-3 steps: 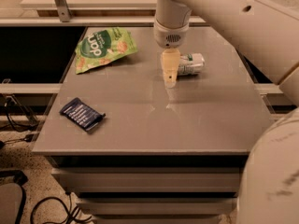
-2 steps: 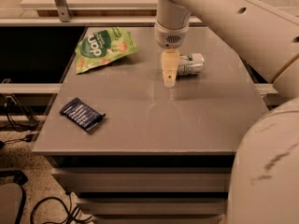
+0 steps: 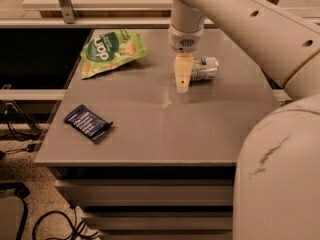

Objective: Place 7up can upright

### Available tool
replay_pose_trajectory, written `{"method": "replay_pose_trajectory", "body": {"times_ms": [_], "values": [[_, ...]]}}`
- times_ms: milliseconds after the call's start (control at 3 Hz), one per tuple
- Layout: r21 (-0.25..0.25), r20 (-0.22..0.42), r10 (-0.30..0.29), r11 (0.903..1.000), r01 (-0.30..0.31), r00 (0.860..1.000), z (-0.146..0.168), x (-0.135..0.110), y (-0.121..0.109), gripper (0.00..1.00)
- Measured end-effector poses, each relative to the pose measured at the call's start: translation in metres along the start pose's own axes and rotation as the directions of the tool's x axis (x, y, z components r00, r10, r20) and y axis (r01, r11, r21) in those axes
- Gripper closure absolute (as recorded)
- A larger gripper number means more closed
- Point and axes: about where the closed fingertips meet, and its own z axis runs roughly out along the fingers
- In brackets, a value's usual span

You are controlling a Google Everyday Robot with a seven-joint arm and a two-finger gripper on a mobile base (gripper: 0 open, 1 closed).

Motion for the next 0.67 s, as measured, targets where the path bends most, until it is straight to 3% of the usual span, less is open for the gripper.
{"method": "replay_pose_trajectory", "body": {"times_ms": [667], "values": [[-0.017, 0.015, -0.025, 0.9995, 0.026, 1.0, 0.0032, 0.0102, -0.0034, 0.0]]}}
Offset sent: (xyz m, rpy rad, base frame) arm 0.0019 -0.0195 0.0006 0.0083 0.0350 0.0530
